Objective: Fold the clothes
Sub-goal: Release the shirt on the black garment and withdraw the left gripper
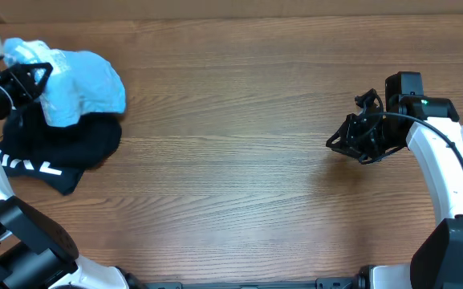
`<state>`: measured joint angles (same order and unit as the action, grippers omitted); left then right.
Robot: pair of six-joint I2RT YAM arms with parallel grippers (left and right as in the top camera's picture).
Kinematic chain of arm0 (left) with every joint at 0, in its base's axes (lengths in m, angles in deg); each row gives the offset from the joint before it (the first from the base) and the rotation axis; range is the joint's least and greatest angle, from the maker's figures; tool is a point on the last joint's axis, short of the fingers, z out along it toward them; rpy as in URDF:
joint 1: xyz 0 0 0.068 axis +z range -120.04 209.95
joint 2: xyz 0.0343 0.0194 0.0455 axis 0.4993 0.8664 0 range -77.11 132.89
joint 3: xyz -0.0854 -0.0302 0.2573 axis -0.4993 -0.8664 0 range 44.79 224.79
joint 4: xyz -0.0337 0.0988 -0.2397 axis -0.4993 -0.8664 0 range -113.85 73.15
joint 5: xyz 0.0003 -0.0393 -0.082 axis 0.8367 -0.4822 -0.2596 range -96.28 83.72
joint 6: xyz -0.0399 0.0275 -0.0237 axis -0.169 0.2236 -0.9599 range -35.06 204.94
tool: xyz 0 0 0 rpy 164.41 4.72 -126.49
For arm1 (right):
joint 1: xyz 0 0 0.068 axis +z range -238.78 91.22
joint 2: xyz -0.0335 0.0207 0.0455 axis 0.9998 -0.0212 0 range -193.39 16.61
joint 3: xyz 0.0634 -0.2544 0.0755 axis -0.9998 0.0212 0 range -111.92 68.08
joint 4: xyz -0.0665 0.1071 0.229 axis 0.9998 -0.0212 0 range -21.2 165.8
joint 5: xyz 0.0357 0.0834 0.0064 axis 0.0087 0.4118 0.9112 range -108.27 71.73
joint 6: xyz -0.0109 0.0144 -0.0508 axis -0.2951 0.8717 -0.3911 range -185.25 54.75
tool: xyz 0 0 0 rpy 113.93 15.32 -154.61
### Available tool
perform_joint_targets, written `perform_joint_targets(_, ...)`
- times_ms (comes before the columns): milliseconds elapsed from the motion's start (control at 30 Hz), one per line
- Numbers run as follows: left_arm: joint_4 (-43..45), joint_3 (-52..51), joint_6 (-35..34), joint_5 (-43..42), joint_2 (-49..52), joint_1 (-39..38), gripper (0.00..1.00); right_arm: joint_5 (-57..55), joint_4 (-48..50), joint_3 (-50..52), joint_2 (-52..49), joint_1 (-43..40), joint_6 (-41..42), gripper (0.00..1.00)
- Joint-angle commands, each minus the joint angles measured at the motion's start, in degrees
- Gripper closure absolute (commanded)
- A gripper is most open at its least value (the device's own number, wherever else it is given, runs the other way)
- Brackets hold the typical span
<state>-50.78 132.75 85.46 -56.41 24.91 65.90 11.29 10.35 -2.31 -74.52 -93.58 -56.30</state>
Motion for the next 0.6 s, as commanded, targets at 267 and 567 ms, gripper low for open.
perform_joint_targets(267, -16.0, -1.5, 3.3, 23.9, -0.4, 5.0, 0.96, -0.2, 0.4, -0.9, 0.8, 0.0, -0.4, 0.80)
perform_joint_targets(567, -21.5, -1.5, -17.7, 36.0, -0.4, 14.0, 0.36, -0.2, 0.8, -0.9, 0.8, 0.0, -0.4, 0.80)
